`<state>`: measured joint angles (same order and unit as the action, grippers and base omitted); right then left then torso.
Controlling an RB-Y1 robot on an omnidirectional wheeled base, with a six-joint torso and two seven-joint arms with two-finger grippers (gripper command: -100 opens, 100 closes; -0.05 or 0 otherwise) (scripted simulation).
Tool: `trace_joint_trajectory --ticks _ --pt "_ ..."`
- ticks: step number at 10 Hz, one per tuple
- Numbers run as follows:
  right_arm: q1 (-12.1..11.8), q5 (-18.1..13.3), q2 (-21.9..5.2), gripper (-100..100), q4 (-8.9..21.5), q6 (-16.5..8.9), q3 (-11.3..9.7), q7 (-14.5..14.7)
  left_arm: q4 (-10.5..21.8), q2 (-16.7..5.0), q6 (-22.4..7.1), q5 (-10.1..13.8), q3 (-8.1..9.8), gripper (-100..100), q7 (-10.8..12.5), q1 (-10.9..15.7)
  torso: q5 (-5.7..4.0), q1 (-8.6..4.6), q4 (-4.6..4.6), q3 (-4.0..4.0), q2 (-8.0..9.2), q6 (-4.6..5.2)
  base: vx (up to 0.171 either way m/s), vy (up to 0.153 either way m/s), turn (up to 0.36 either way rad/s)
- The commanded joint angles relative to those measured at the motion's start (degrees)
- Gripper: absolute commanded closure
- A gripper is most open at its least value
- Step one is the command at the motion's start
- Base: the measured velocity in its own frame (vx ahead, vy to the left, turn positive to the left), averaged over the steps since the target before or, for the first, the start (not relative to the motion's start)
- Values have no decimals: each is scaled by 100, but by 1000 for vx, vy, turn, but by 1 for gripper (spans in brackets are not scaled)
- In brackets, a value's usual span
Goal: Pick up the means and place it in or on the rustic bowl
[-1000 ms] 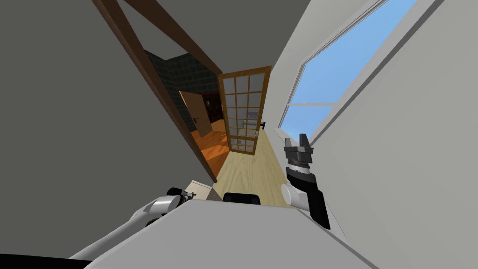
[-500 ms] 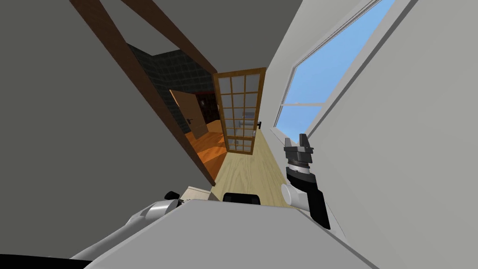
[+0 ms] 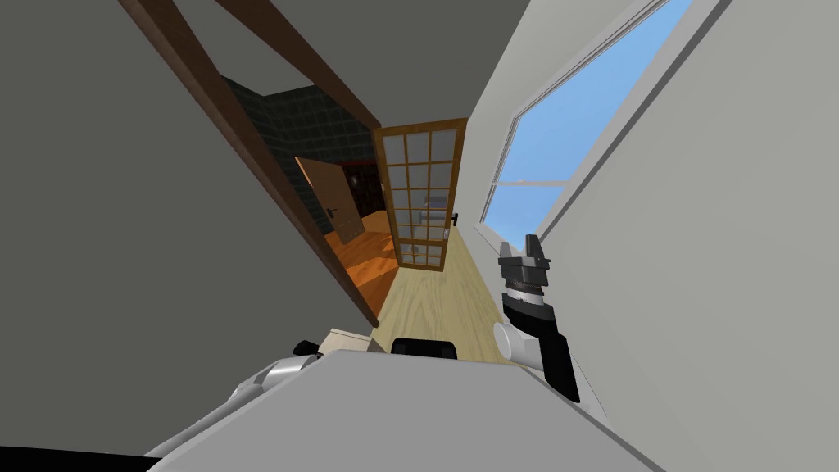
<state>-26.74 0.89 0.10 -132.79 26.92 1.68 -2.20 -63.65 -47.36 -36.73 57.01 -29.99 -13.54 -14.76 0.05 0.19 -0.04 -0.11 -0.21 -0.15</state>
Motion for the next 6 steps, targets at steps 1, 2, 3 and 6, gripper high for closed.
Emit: trace_joint_trajectory --ticks 1,2,3,6 --pt "0 0 0 0 0 0 0 0 0 0 0 0 0 -100 0 0 0 0 0 0 0 0 1 20 -5" --pt "0 0 0 0 0 0 0 0 9 13 14 -13 0 100 5 -1 -2 -7 0 0 0 0 0 0 0" --pt "0 0 0 0 0 0 0 0 9 11 11 -11 -2 100 5 -3 -3 -13 2 1 0 1 0 0 0" --pt "0 0 0 0 0 0 0 0 8 12 11 -11 -1 100 5 -2 -3 -13 1 1 0 1 0 0 0"
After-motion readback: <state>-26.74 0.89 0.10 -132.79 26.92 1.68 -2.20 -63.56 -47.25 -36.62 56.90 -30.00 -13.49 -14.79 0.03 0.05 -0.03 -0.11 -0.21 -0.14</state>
